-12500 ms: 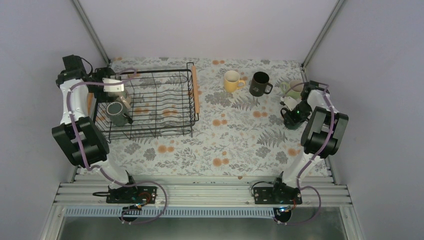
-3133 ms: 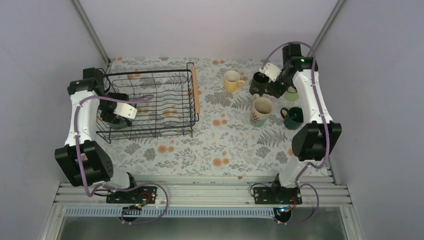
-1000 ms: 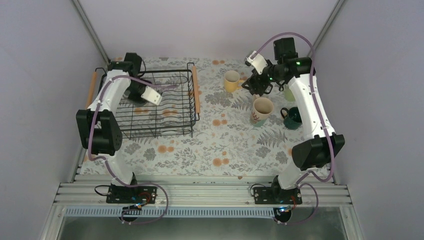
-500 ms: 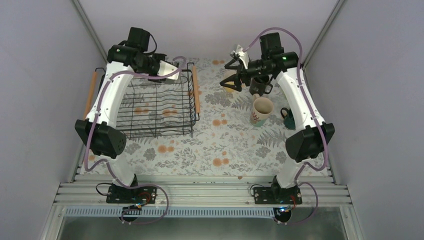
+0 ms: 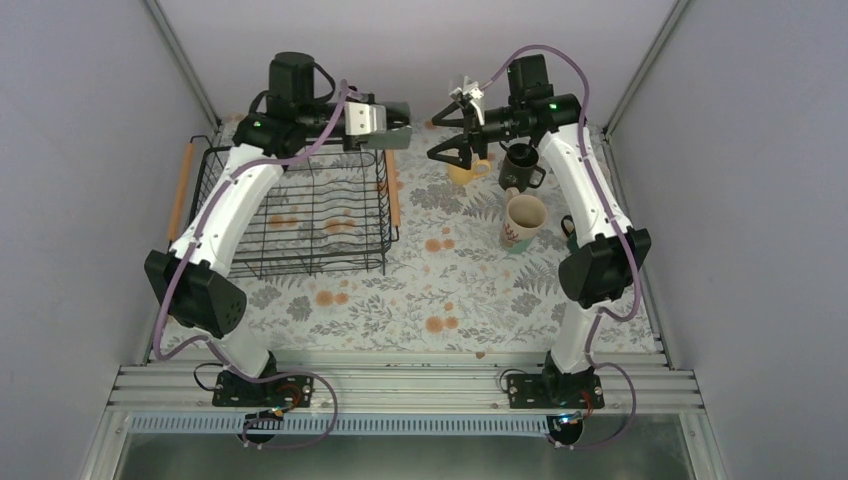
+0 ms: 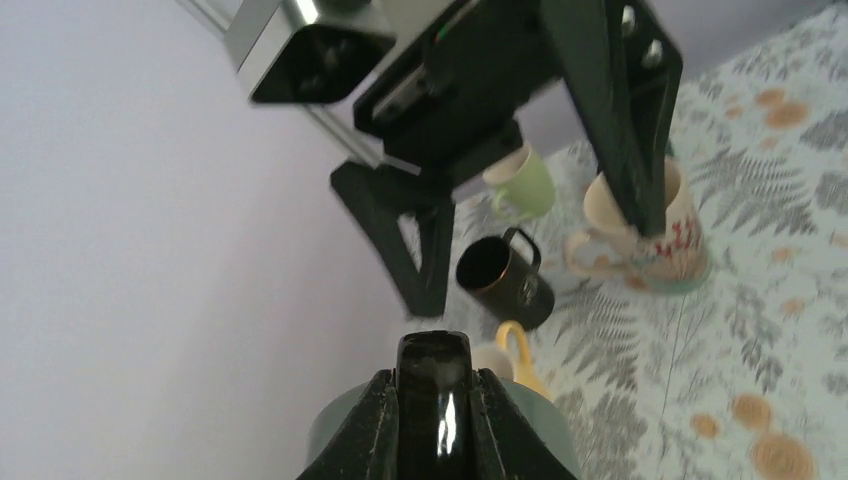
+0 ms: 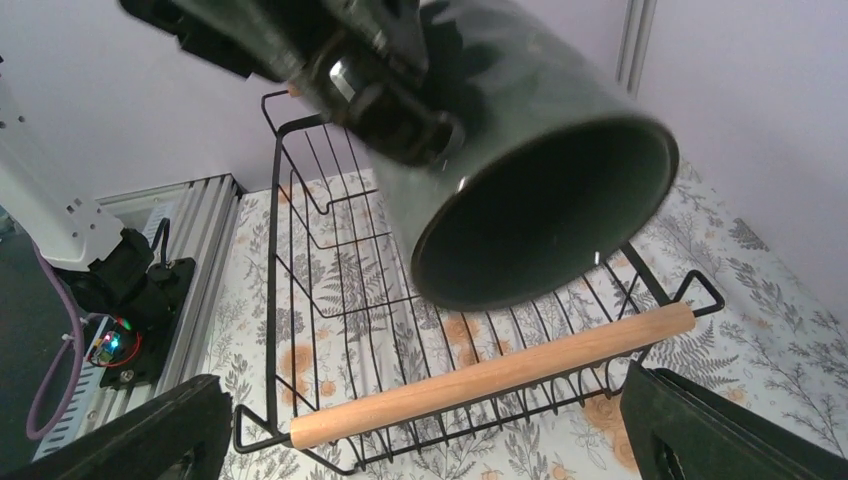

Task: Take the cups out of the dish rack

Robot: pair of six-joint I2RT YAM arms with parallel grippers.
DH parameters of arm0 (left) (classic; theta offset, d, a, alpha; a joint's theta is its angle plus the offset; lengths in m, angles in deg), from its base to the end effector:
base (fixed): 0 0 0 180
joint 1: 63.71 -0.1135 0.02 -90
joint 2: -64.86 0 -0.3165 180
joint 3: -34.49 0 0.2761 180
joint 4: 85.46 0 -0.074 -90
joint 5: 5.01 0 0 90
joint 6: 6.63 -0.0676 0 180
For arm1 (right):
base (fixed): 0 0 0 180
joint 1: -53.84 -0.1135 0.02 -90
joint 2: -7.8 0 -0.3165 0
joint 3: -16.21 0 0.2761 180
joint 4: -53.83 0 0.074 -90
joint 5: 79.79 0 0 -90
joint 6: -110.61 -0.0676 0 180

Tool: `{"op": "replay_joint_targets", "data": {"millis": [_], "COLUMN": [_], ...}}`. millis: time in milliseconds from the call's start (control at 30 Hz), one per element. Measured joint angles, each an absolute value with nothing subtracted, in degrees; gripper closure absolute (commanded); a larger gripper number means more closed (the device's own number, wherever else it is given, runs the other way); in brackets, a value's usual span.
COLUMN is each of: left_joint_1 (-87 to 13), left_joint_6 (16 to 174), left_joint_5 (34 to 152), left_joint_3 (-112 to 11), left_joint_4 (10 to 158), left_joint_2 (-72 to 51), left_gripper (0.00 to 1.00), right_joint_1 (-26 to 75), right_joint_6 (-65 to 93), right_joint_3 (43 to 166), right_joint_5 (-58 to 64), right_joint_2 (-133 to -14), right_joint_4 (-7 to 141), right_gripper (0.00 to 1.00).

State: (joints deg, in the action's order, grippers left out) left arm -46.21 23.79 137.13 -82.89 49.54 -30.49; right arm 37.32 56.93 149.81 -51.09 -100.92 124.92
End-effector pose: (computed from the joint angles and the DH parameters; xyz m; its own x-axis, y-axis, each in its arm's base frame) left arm 0.3767 -0.1747 0.4871 0.5685 0.3757 -0.7319 0.7654 0.0845 0.6380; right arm 0.4105 0.1836 0.4526 -0.1321 -0.3359 -0.9326 -0.9888 0.1103 0.1003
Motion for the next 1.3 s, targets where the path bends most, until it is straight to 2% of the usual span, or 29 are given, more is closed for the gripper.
{"op": "replay_joint_targets", "data": {"millis": [233,333,400,667,833,1033,1100,1167,1233,1267,1300], "left_joint_1": [-41.75,-40.94,-40.55,-40.33,-40.33,-40.44,-40.18,-40.0,-40.02,-40.11,-40.31], "left_joint_6": [31.82,33.85,34.64,34.88,33.46,31.38,29.87,27.95,25.48,24.47,23.4], "left_joint_5": [139.8,140.94,141.31,143.71,144.91,142.2,140.96,139.36,136.98,135.73,134.64], "left_joint_3": [-80.88,-81.21,-82.02,-84.55,-84.95,-80.45,-78.63,-77.65,-76.51,-75.66,-74.7], "left_joint_4": [59.79,62.63,63.59,64.03,64.12,65.71,65.32,64.25,63.11,62.68,62.43], "left_joint_2": [-32.74,-34.07,-35.43,-38.38,-38.36,-35.54,-33.79,-32.0,-29.77,-28.48,-27.25], "left_gripper": [0.98,0.98,0.98,0.98,0.97,0.6,0.57,0.37,0.25,0.1,0.01], "right_joint_1": [36.08,35.44,35.09,34.79,34.81,34.7,34.7,34.72,34.74,34.77,34.79], "right_joint_6": [56.07,56.12,56.16,56.21,55.79,56.16,56.07,56.07,56.16,56.27,56.38], "right_joint_3": [152.46,152.98,153.35,154.03,153.94,150.91,149.46,148.48,148.41,148.57,148.79], "right_joint_5": [-51.94,-52.42,-52.94,-54.23,-54.98,-53.56,-51.59,-49.51,-47.61,-46.52,-45.36], "right_joint_2": [-103.39,-104.25,-105.05,-107.0,-107.0,-105.56,-104.86,-104.31,-104.11,-104.09,-104.09], "right_joint_4": [124.01,123.96,124.2,125.38,126.04,125.56,125.62,126.02,126.89,127.68,128.55], "right_gripper": [0.02,0.08,0.27,0.78,0.96,0.97,0.97,0.97,0.97,0.97,0.97]}}
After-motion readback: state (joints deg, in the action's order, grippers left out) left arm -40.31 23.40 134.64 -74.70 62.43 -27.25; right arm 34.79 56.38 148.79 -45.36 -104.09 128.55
